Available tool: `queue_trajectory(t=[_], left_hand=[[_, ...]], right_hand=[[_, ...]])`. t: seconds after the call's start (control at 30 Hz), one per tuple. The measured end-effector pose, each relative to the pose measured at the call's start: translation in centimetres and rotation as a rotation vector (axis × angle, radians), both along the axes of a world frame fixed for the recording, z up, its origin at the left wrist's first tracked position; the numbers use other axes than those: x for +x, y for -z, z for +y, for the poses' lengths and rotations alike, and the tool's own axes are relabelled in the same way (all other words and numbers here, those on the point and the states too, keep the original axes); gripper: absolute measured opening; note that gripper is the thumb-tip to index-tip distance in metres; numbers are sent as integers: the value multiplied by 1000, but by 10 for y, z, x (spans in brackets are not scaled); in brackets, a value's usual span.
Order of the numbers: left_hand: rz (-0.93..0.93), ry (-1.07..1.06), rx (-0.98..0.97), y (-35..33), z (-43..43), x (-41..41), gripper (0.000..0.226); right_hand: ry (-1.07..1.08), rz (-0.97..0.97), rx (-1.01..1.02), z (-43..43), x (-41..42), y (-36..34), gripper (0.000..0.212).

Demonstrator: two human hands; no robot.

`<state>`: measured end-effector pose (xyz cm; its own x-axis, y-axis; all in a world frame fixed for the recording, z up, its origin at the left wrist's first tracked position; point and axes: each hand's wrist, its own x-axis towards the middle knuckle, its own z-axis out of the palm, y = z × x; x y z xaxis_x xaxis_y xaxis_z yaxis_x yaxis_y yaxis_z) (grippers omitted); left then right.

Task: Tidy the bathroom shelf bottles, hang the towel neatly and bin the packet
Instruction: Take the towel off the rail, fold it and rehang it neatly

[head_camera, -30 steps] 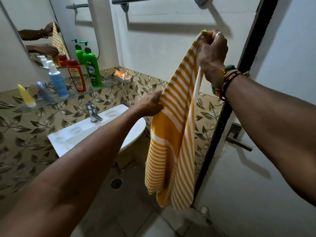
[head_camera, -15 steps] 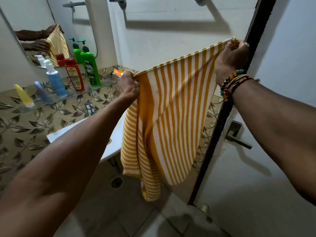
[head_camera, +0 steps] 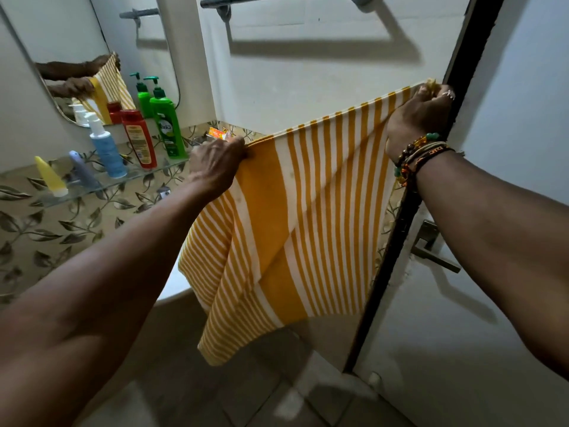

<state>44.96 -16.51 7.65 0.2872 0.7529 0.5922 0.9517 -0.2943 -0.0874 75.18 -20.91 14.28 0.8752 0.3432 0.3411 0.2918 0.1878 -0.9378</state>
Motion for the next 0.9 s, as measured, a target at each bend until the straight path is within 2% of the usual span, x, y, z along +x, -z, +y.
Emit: queue_trajectory(t=[0.13,0.3,0.47,0.53,0.63,0.77,0.9], left_hand=[[-348,-123,-160,1,4,6,25],[-609,-161,-185,0,6,14,19],[-875,-95,-256,2,7,19,15],[-921,-55,-311,0,8,21,15],[-893,16,-471,-1,9,19,32],[-696,-57,-397,1,6,15,41],[-953,-3,-541,0,7,11,50]], right_hand=[[-44,-71,-11,3,-1,-1,28],[-46,-172,15,2,0,-3,26],[-68,-253,6,1,2,-2,27],[-63,-212,1,0,6,-4,28],[-22,-139,-39,-1,12,-5,29],[-53,-153,-212,0,21,-1,29],[-51,-133,-334,2,29,7,29]])
